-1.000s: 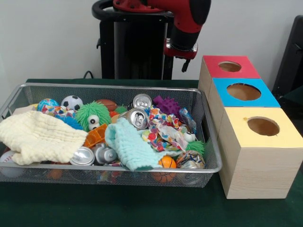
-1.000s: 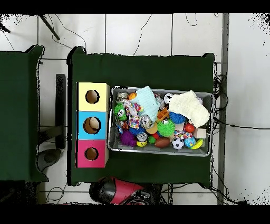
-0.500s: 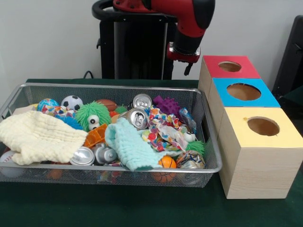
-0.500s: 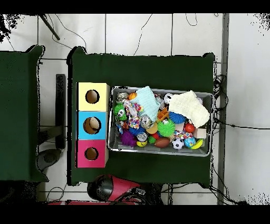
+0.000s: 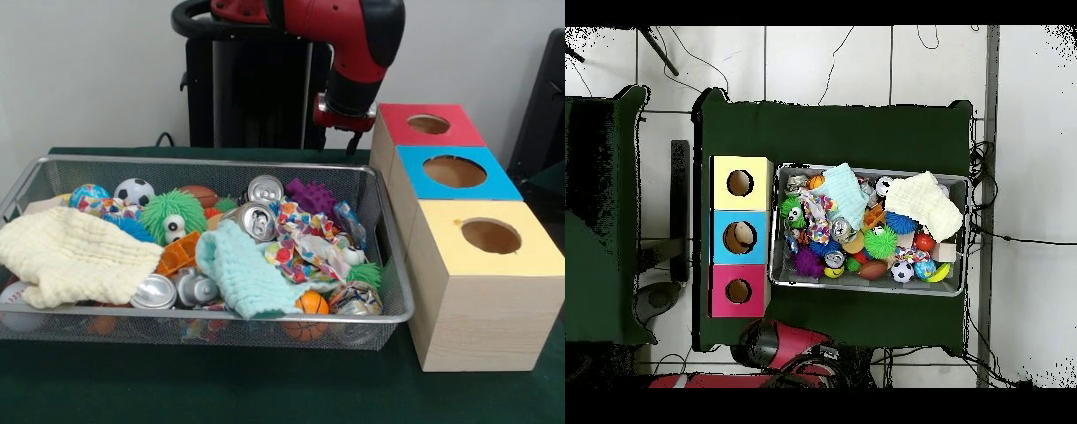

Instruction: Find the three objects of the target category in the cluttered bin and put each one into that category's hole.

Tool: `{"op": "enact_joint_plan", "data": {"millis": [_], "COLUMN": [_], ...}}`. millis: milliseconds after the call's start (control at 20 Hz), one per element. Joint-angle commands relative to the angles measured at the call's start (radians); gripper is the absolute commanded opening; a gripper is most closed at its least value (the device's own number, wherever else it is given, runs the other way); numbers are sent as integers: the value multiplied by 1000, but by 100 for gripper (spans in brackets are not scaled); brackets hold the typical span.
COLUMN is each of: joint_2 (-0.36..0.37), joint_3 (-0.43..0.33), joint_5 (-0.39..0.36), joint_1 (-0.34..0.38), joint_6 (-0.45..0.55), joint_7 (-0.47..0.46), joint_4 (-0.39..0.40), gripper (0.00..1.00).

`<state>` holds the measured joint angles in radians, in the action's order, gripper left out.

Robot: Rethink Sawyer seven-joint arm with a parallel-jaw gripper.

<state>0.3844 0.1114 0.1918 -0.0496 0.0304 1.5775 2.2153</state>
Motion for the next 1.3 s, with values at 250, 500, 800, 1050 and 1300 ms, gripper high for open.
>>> {"op": "enact_joint_plan", "data": {"millis": [250, 500, 800, 1050, 1300], "joint_2": [-34, -37, -35, -17, 8], "joint_3": [-74, -71, -55, -35, -46], "joint_5": [65, 57, 51, 43, 33], "joint_1": [2, 6, 6, 5, 29], "joint_6": [26, 27, 44, 49, 35], "joint_7": [180, 175, 165, 162, 168], "joint_4": [-243, -252, -264, -262, -229], "gripper": [100, 100, 100, 100, 100]}}
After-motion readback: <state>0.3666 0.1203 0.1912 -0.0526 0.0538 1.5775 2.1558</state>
